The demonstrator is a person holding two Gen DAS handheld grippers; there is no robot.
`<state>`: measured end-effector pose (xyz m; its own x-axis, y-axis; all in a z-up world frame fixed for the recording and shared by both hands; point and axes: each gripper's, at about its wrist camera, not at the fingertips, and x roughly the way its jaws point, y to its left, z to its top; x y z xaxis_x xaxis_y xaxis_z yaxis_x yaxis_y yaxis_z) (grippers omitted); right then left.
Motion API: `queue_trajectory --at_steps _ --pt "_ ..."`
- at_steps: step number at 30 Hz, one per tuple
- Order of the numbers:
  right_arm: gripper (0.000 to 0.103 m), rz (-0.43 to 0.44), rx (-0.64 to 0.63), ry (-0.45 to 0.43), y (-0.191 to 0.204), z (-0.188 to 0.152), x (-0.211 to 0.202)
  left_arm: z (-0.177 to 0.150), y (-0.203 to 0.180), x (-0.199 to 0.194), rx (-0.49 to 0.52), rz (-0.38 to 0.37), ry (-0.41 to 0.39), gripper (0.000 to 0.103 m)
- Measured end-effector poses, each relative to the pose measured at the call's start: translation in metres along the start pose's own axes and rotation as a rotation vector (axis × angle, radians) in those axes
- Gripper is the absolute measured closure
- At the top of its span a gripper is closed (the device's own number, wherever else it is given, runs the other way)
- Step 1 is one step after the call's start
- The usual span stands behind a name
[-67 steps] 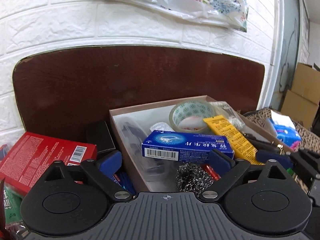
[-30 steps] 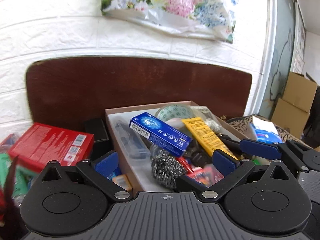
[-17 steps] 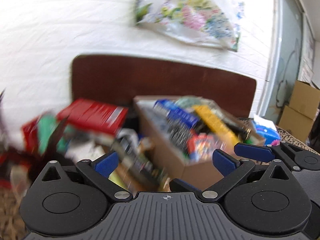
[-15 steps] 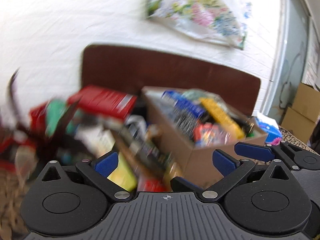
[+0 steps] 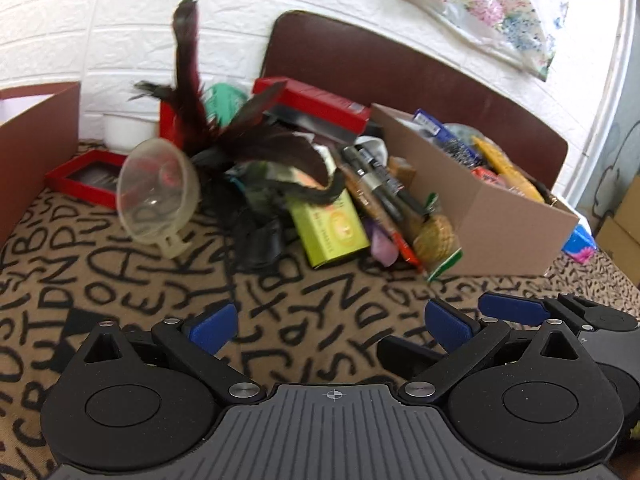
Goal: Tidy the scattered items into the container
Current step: 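Withdraw the left gripper from the box back toward the pile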
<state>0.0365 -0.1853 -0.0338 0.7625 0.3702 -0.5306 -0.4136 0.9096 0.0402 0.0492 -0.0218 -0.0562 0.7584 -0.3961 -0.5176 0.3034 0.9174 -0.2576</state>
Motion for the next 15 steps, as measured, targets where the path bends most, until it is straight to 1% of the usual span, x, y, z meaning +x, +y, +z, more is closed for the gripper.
queue_trajectory --at_steps 5,7,9,11,13,15 --pt "0.001 -0.016 -0.005 -0.005 0.001 0.003 0.006 0.007 0.004 0.000 0.002 -0.002 -0.031 0.000" --pt "0.002 -0.015 -0.013 -0.004 0.002 0.004 0.008 0.013 0.005 0.000 0.014 0.022 -0.061 0.000" --pt "0.003 -0.010 -0.017 -0.003 0.002 0.006 0.012 0.016 0.010 0.002 0.009 0.037 -0.069 0.002" --pt "0.007 -0.001 -0.019 0.007 0.002 0.007 0.018 0.020 0.016 0.005 -0.022 0.014 -0.049 0.008" --pt "0.012 0.012 -0.019 0.022 0.003 0.009 0.025 0.022 0.019 0.009 -0.055 -0.035 -0.024 0.011" --pt "0.021 0.025 -0.020 0.038 0.004 0.011 0.034 0.024 0.017 0.013 -0.050 -0.059 -0.014 0.014"
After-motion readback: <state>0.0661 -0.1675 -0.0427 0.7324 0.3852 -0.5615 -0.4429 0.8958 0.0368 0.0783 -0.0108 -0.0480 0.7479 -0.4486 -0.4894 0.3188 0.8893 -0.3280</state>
